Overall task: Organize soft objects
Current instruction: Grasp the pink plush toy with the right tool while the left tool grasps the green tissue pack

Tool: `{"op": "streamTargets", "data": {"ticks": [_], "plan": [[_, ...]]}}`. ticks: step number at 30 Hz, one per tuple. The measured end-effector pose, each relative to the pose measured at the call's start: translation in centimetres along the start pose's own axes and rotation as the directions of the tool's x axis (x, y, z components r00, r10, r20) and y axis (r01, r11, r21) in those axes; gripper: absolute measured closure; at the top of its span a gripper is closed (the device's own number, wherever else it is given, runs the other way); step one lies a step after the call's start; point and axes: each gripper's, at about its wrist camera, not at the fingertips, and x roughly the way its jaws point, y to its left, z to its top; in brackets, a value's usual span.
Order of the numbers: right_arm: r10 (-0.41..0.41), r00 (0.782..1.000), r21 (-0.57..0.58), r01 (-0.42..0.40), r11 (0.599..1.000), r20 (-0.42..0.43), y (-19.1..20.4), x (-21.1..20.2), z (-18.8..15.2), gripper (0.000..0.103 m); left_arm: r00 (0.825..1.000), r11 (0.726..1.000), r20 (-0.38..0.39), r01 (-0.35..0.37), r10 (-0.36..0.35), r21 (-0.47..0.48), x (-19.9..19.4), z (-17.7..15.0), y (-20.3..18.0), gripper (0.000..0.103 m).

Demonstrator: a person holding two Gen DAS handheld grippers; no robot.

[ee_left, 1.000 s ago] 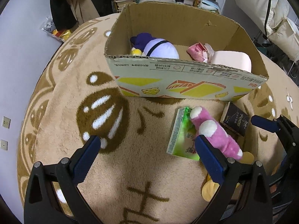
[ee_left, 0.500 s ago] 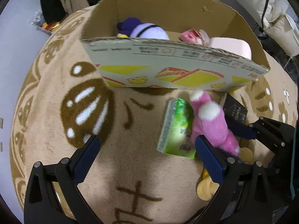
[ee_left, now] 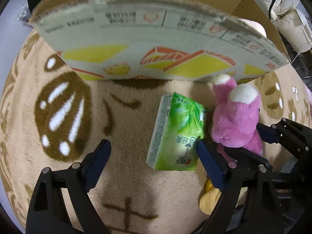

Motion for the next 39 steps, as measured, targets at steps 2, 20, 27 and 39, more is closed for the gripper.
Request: {"op": "streamTargets", "data": {"ticks": [2, 20, 27, 39], "plan": [[0.0, 1.0, 0.001, 0.0, 1.0, -0.002, 0.0, 0.0, 0.0, 0.064, 1.0, 1.0, 0.003, 0.015, -0.015, -0.011, 0.2, 0.1, 0.0, 0.016], [-0.038, 0.999, 0.021, 0.038, 0.999, 0.023, -0.2, -1.2, 0.0, 0.066, 0.997, 0.998, 0.066, 0.039, -0.041, 0.039, -0.2, -0.8, -3.9, 0.056], [-0.053, 0.996, 0.029, 0.051, 0.998, 0.069, -0.2, -2.3, 0.0, 0.067, 0.995, 1.0, 0.095, -0.006, 0.004, 0.021, -1.7, -2.9, -3.8, 0.061], [-0.035, 0.977, 0.015, 0.033, 0.999, 0.211, 0.6, -5.7, -0.2, 0.067, 0.94, 0.984, 0.294, -0.177, 0.172, -0.01, -8.0, -6.1, -5.1, 0.062]]}}
